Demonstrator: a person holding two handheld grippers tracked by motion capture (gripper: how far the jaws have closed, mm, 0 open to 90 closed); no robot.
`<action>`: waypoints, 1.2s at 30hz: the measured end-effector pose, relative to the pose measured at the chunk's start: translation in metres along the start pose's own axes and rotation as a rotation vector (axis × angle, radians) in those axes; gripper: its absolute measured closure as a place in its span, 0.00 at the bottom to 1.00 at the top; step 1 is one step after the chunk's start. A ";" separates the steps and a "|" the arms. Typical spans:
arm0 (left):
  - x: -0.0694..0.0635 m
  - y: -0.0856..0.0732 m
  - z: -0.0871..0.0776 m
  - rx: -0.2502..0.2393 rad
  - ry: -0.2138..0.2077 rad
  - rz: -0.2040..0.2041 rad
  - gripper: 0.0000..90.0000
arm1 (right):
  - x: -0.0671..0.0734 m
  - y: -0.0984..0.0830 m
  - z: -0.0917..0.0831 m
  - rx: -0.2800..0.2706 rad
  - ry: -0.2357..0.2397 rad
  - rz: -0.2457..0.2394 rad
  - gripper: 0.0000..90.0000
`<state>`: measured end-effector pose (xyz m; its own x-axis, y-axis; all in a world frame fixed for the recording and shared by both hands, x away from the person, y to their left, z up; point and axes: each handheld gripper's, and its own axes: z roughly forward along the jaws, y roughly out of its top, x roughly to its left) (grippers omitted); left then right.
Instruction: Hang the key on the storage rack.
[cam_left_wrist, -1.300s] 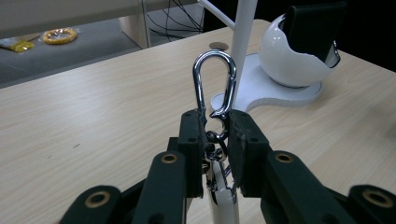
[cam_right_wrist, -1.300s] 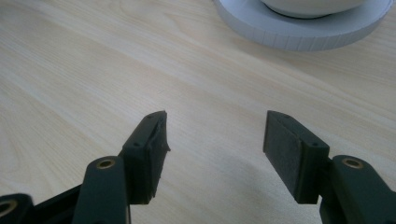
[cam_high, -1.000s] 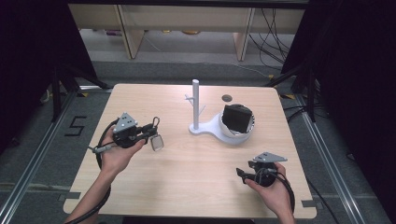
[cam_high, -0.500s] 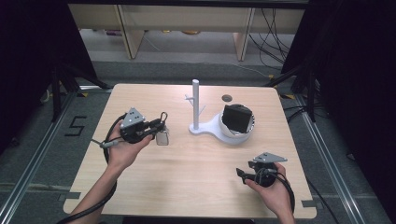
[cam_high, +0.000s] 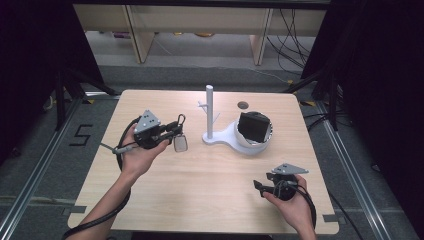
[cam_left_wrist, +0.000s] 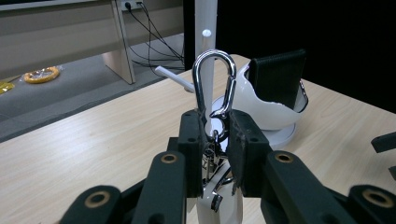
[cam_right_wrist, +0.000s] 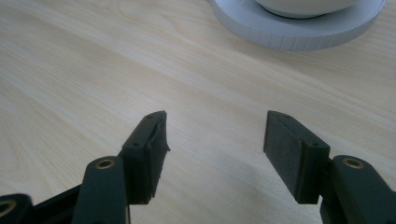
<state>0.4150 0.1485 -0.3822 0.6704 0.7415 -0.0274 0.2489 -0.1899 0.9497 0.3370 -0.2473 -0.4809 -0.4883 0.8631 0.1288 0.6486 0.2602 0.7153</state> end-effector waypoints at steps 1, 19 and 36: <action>0.000 0.001 0.001 -0.003 0.000 0.002 0.84 | -0.001 0.000 0.001 -0.008 0.000 -0.019 0.45; -0.009 0.019 0.017 -0.051 -0.023 0.004 0.84 | -0.003 0.000 -0.001 -0.008 -0.011 -0.033 0.45; -0.007 0.022 0.044 -0.028 -0.010 -0.020 0.84 | -0.005 0.000 -0.001 -0.011 -0.002 -0.027 0.45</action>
<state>0.4462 0.1109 -0.3746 0.6725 0.7384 -0.0500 0.2428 -0.1564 0.9574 0.3386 -0.2517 -0.4814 -0.5047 0.8565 0.1077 0.6283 0.2789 0.7262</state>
